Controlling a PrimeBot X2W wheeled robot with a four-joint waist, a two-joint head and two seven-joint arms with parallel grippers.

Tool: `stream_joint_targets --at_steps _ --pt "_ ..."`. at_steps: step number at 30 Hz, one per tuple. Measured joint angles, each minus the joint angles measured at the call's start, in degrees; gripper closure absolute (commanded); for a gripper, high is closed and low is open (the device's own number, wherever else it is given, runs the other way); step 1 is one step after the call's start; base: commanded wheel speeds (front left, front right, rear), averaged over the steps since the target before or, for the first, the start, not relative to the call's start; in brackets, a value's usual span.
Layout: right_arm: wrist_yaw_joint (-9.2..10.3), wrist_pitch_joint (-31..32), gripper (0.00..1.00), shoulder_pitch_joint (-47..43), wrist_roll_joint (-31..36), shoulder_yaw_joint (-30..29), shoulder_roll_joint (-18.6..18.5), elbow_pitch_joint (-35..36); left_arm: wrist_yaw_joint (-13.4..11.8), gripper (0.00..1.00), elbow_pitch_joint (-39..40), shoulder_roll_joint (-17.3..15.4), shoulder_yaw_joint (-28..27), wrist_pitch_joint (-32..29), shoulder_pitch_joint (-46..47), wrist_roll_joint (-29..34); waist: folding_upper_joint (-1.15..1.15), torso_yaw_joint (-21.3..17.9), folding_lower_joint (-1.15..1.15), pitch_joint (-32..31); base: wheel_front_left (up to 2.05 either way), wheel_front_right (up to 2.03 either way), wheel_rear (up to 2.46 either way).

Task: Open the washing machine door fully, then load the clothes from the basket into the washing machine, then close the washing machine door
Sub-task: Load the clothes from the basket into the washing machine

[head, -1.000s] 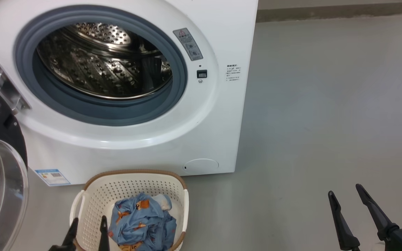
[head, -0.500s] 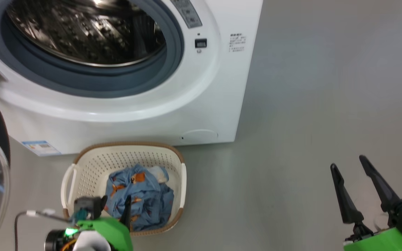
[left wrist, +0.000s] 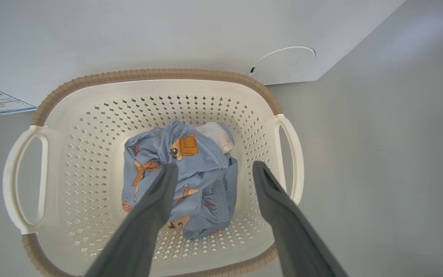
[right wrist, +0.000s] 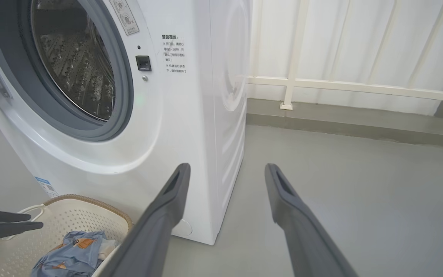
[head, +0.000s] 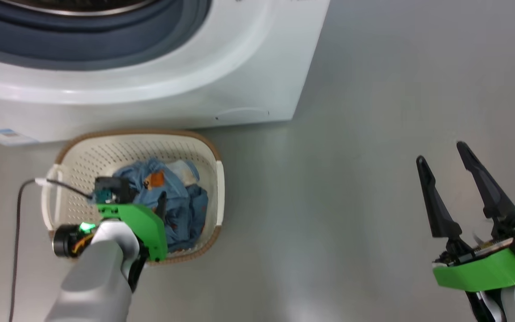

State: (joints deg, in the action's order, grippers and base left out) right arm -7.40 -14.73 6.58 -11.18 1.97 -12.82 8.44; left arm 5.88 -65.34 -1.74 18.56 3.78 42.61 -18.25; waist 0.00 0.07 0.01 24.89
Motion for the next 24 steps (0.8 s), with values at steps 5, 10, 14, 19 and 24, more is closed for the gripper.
stream_joint_targets --at_steps 5,10,14,19,24 --pt "0.00 0.00 0.00 3.73 -0.89 1.55 -0.54 0.37 -0.01 0.00 -4.67 -0.02 0.70 -2.03 5.38 0.44 0.00 -0.77 0.00 5.12 0.00 0.00 0.00" --pt "0.00 0.00 0.00 5.86 -1.74 2.59 -1.14 0.53 -0.47 0.00 -6.72 -0.31 0.29 -3.69 8.94 0.30 0.00 -1.91 0.00 9.92 0.00 0.00 0.00" --pt "0.00 0.00 0.00 7.33 -2.12 2.66 -1.24 1.05 -1.31 0.00 -7.51 -1.52 -0.07 -4.80 11.07 -0.19 0.00 -3.01 0.00 13.40 0.00 0.00 0.00" --pt "0.00 0.00 0.00 9.04 -2.16 2.65 -1.38 2.34 -2.74 0.00 -8.04 -3.48 -0.27 -6.06 14.34 -0.60 0.00 -4.41 0.00 17.46 0.00 0.00 0.00" --pt "0.00 0.00 0.00 10.26 -2.56 2.63 -1.54 3.60 -3.27 0.00 -8.26 -4.50 -0.62 -6.34 17.42 -1.18 0.00 -5.68 0.00 21.19 0.00 0.00 0.00"
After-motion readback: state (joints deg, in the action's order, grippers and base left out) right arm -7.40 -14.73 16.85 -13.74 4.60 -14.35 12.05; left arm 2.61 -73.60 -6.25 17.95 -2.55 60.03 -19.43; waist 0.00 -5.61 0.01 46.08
